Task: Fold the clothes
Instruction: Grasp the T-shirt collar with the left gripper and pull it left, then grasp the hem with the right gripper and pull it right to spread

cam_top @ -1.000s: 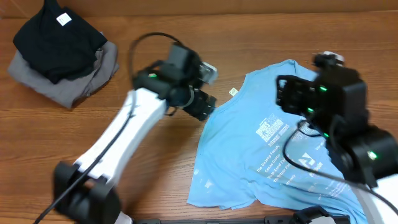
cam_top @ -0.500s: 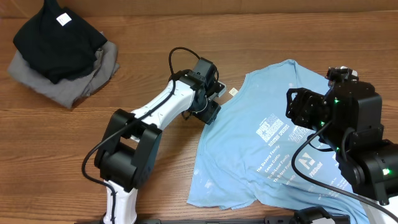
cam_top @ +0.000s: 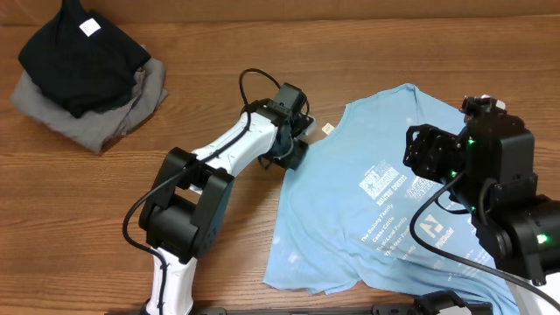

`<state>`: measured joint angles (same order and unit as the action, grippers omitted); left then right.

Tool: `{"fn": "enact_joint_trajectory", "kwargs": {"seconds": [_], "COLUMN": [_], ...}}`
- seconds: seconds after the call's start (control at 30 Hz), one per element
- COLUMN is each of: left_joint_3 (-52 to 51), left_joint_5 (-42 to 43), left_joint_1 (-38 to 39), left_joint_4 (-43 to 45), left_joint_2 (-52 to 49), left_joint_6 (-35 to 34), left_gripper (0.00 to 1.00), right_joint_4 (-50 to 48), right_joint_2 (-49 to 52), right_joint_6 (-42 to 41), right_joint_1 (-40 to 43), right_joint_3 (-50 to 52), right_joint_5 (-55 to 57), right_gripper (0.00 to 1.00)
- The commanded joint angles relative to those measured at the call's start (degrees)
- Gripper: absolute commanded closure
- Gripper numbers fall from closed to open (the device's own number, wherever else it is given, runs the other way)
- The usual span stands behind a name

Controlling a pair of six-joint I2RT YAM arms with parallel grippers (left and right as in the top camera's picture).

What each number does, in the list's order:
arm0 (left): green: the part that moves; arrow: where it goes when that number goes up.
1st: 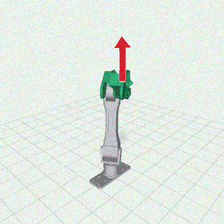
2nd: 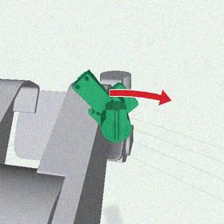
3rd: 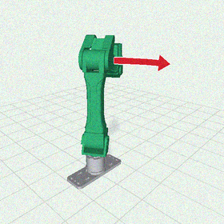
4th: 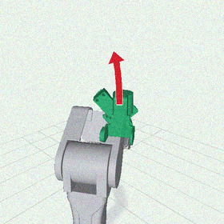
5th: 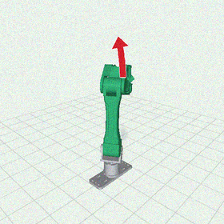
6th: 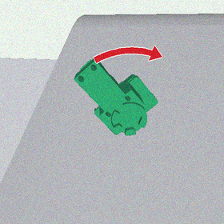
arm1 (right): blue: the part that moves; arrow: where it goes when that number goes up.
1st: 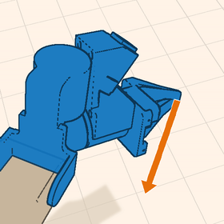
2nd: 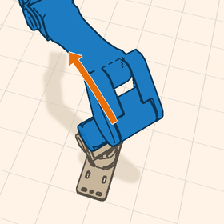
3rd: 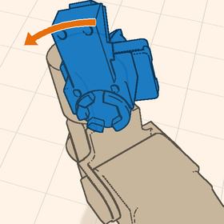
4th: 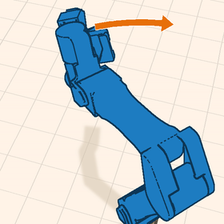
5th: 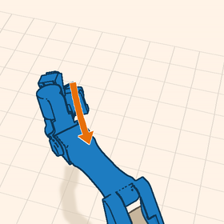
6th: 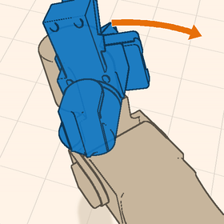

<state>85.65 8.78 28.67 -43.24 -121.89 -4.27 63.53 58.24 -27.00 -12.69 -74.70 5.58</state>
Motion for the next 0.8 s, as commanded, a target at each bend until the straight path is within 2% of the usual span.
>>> {"fn": "enact_joint_trajectory", "kwargs": {"seconds": [0.0, 0.17, 0.33, 0.5, 0.57, 0.63, 0.7, 0.77], "left_joint_3": [0.0, 0.0, 0.0, 0.0, 0.0, 0.0, 0.0, 0.0], "left_joint_5": [-12.4, -12.1, -10.4, -10.4, -10.2, -10.3, -10.3, -10.2], "left_joint_1": [-8.5, -22.3, -29.7, -31.6, -31.6, -31.6, -31.6, -31.6], "left_joint_4": [-1.3, -2.5, -4.1, -6.5, -6.7, -7.1, -7.6, -8.1], "left_joint_2": [0.8, 5.4, 9.9, 13.4, 14.7, 16.3, 18.1, 20.3], "left_joint_6": [-7.5, -6.5, -1.8, -0.2, -0.2, -0.2, -0.1, 0.4], "left_gripper": [0.96, 0.96, 0.96, 0.74, 0.61, 0.55, 0.45, 0.43], "right_joint_4": [1.8, 4.7, 5.5, 7.6, 8.2, 8.9, 9.3, 9.1], "right_joint_2": [2.0, 5.7, 10.5, 17.7, 21.4, 25.2, 28.9, 32.7], "right_joint_6": [-0.9, -1.9, -3.5, -5.0, -4.9, -4.1, -2.2, 1.0], "right_joint_1": [1.5, 4.8, 8.4, 14.4, 17.7, 20.8, 23.7, 26.8], "right_joint_3": [-1.0, -1.0, -1.0, -1.0, -0.8, -0.4, 0.0, 0.9], "right_joint_5": [1.5, 1.5, 1.5, 1.4, 0.9, 0.3, -0.6, -3.4], "right_gripper": [0.34, 0.34, 0.32, 0.3, 0.3, 0.3, 0.3, 0.3]}}
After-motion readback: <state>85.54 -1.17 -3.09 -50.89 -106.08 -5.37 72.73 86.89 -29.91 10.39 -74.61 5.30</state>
